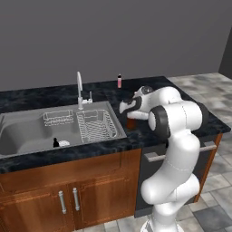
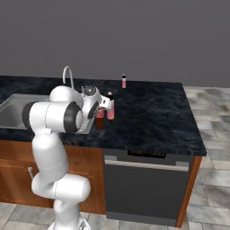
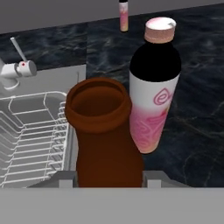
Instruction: Place the large bottle from the dining counter next to the other large bottle outside the sink, and place the small bottle from the dining counter next to the other small bottle inside the sink.
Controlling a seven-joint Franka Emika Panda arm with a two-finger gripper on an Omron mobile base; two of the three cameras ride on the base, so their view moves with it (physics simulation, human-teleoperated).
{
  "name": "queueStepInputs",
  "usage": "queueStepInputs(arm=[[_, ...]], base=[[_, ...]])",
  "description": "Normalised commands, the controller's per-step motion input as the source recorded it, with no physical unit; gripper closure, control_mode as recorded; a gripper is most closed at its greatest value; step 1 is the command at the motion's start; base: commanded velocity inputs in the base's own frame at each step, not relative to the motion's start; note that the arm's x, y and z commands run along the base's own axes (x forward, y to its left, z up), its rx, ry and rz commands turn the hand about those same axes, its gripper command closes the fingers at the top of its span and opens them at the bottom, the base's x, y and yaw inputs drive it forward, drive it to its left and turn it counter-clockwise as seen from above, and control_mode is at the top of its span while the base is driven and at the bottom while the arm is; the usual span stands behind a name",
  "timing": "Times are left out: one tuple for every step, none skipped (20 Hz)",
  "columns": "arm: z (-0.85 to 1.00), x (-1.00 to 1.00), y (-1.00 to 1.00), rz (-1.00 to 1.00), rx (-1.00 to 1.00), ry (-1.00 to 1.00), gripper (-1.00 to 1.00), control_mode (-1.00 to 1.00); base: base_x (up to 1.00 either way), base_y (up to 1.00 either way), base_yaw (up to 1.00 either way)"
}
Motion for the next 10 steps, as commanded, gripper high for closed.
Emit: queueStepInputs(arm=[[-0.29,0.11,0.0,-0.01,0.0,0.0,1.0,-1.0],[-0.31,0.08,0.0,-0.01,0.0,0.0,1.0,-1.0],[-0.31,0.0,0.02,-0.01,0.0,0.0,1.0,-1.0],[-0.36,0.0,0.09,-0.01,0.0,0.0,1.0,-1.0],[-0.37,0.0,0.09,-0.02,0.0,0.0,1.0,-1.0],[-0.37,-0.01,0.11,-0.01,0.0,0.0,1.0,-1.0],[-0.36,-0.1,0.12,0.0,0.0,0.0,1.0,-1.0],[-0.35,-0.12,0.11,0.0,0.0,-0.01,1.0,-1.0],[-0.33,-0.15,0.11,0.0,0.0,-0.02,1.0,-1.0],[-0.32,-0.13,0.11,0.0,0.0,-0.01,1.0,-1.0]], base=[[0.0,0.0,0.0],[0.0,0.0,0.0],[0.0,0.0,0.0],[0.0,0.0,0.0],[0.0,0.0,0.0],[0.0,0.0,0.0],[0.0,0.0,0.0],[0.0,0.0,0.0],[0.0,0.0,0.0],[0.0,0.0,0.0]])
